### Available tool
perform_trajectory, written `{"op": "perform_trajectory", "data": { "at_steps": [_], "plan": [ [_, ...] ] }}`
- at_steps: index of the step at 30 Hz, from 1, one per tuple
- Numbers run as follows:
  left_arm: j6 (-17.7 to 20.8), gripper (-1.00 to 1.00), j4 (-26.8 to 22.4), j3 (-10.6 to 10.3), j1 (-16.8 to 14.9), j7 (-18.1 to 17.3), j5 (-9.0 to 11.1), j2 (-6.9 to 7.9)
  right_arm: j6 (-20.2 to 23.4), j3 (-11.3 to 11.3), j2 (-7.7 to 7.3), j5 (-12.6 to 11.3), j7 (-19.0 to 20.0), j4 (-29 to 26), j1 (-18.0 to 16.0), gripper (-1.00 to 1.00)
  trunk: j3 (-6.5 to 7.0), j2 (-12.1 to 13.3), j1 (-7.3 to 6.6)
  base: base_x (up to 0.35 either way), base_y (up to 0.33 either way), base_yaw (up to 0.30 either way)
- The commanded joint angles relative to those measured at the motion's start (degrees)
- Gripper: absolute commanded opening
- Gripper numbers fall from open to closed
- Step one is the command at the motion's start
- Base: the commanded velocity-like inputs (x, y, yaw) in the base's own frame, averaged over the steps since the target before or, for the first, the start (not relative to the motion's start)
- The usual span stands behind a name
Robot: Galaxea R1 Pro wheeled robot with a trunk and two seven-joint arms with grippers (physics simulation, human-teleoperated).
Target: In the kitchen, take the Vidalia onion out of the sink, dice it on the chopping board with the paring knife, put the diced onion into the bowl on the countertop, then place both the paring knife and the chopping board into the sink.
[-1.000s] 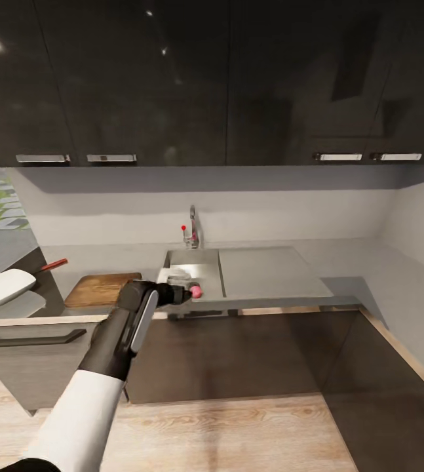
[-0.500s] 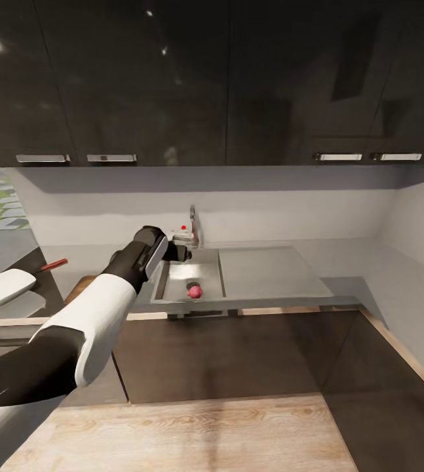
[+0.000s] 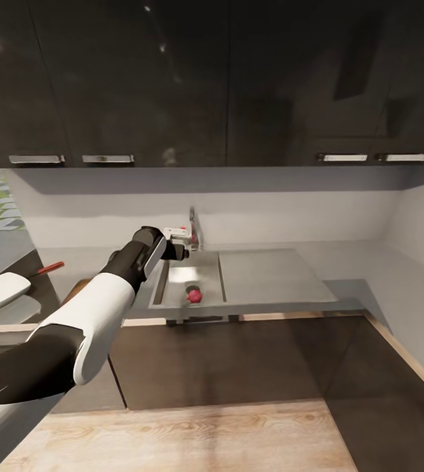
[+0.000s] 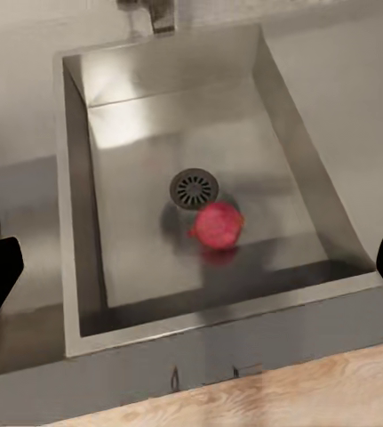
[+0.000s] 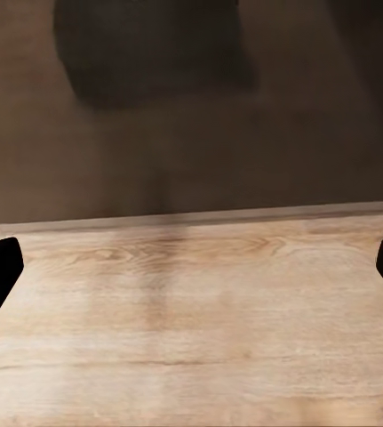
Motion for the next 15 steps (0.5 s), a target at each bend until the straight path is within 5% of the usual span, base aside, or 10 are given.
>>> {"op": "perform_trajectory", "data": {
  "at_steps": [1, 15],
  "plan": [
    [0.24, 1.0, -0.04, -0.22, -0.05, 0.28, 0.26, 0.04, -0.05, -0.08, 0.02, 0.28, 0.02, -0.06, 0.01, 1.0, -0.11, -0.11, 0.07, 0.318, 0.0, 0.0],
    [0.13, 1.0, 0.04, -0.28, 0.32, 0.25, 0.25, 0.69, -0.05, -0.16, 0.01, -1.83, 0.02, 1.02, 0.01, 1.0, -0.98, -0.11, 0.07, 0.34, 0.0, 0.0]
  ]
}}
